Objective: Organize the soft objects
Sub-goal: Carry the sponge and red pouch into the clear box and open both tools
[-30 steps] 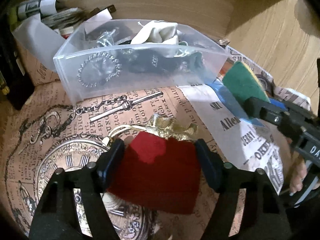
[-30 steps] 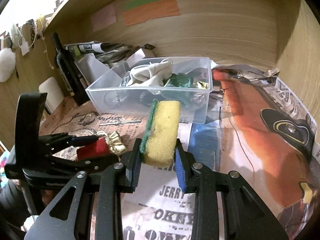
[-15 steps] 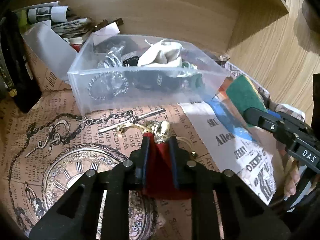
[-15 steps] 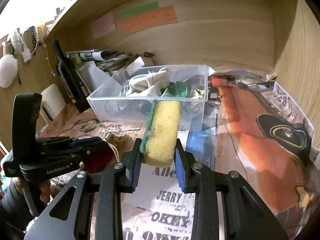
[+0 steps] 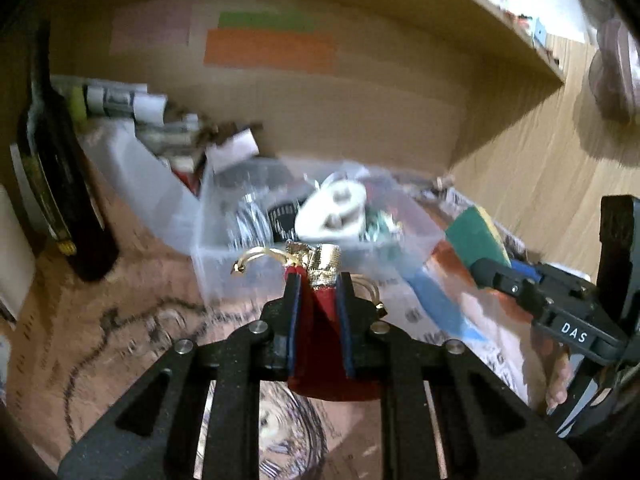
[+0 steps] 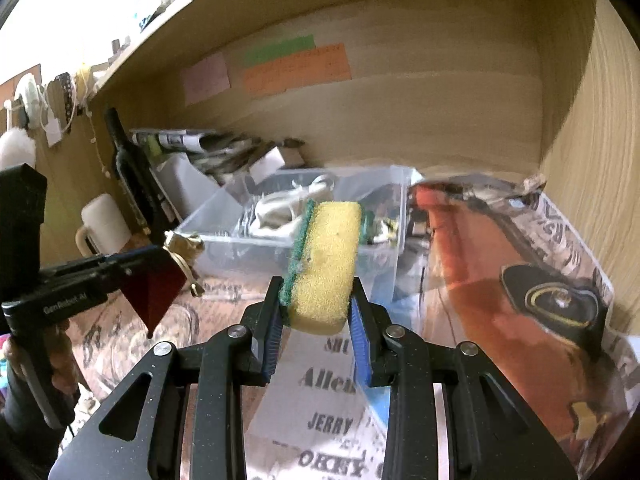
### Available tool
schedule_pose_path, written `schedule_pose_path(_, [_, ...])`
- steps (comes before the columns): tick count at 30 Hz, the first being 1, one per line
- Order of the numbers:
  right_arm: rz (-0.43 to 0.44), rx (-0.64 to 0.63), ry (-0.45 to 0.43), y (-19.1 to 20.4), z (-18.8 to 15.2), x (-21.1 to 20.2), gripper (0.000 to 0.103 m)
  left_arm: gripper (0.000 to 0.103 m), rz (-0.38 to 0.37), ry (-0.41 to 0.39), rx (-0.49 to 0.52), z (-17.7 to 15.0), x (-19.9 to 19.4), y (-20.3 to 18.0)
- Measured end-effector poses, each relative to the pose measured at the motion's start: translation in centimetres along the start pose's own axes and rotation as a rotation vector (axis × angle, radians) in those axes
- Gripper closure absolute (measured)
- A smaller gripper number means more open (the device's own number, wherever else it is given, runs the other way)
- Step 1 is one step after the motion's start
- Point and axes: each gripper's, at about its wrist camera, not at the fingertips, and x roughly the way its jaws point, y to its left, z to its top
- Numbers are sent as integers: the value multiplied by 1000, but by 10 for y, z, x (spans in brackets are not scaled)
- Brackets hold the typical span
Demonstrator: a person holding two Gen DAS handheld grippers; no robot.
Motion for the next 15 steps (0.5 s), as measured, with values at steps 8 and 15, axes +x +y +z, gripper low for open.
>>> schedule_pose_path(8, [-17, -40, -78, 3, 28, -1, 75, 86, 19, -103, 3, 40, -1, 3])
schedule_pose_path(15, [-58, -71, -88, -1, 47, 20, 75, 86, 42, -123, 0, 64, 24, 4])
